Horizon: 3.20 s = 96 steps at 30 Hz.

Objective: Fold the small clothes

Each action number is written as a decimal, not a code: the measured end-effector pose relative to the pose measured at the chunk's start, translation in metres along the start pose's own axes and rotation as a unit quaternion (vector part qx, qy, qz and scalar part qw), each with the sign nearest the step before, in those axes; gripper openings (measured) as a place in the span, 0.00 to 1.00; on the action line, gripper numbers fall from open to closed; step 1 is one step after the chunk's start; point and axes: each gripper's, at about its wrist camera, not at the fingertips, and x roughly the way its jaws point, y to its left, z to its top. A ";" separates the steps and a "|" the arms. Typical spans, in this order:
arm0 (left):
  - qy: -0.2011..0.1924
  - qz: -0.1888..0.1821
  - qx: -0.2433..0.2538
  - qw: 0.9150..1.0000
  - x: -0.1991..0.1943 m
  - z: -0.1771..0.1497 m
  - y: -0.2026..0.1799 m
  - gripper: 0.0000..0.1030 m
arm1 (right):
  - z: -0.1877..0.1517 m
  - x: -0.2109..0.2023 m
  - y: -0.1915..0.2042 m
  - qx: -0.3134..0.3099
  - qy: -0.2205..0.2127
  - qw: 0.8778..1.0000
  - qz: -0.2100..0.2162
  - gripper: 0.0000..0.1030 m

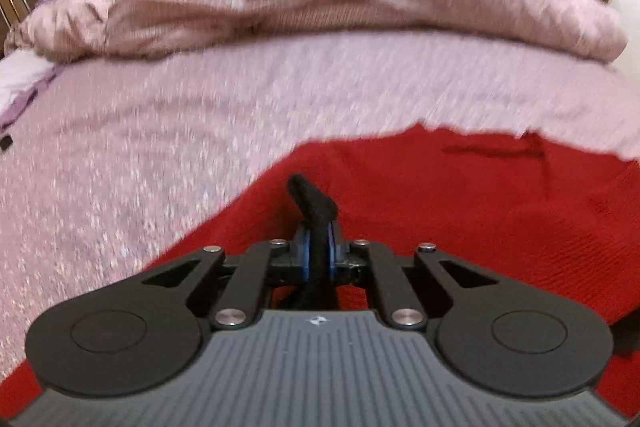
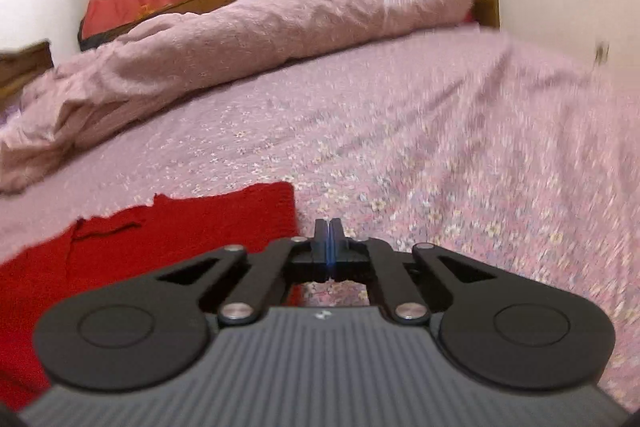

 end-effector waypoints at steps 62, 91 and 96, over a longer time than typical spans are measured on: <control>0.031 0.060 -0.214 0.974 -0.171 -0.090 0.069 0.85 | -0.075 -0.121 0.068 -0.115 0.056 0.991 0.046 0.49; 0.004 0.073 -0.475 0.877 -0.123 -0.152 0.153 0.86 | -0.094 -0.106 0.055 -0.112 0.094 0.989 0.020 0.49; -0.013 0.078 -0.465 0.882 -0.125 -0.152 0.159 0.82 | -0.095 -0.104 0.055 -0.114 0.099 0.988 0.016 0.49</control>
